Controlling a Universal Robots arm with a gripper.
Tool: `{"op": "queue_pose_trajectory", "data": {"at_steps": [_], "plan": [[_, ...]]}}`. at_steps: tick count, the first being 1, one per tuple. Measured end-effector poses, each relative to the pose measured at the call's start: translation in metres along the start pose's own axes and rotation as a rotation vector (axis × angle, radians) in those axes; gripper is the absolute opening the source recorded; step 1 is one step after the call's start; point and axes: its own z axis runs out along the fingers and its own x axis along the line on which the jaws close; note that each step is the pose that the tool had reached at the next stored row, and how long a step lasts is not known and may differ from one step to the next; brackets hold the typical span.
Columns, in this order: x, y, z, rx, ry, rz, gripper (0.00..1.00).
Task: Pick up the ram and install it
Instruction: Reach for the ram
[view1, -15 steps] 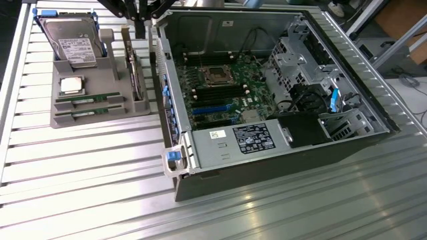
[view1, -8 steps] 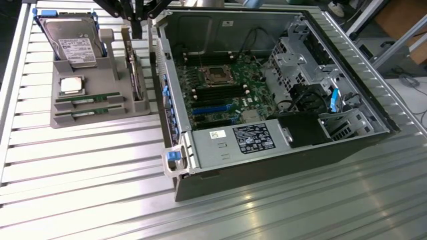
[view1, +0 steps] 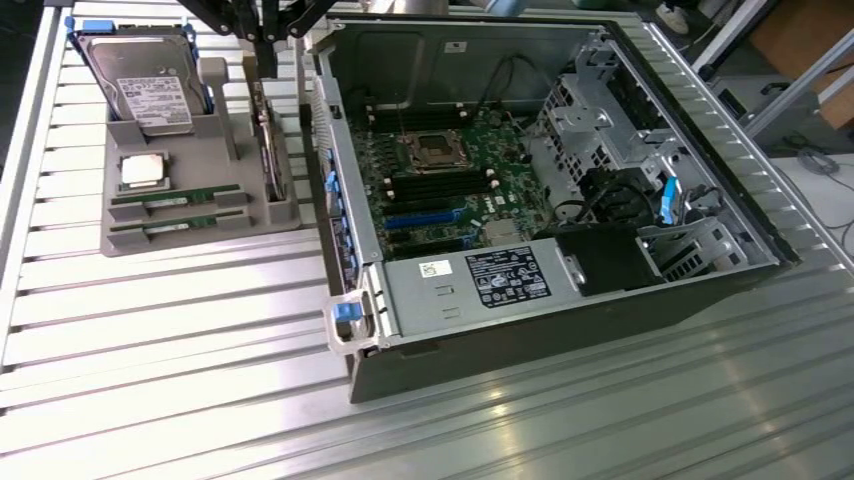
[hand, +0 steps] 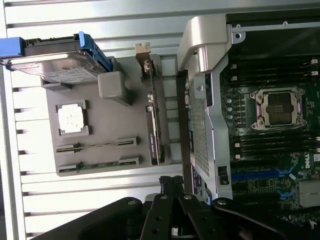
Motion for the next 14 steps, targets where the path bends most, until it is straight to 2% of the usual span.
{"op": "queue_pose_trajectory", "data": {"at_steps": [14], "plan": [[0.012,-0.0009,-0.0003,0.0000,0.0000,0.000,0.11]]}}
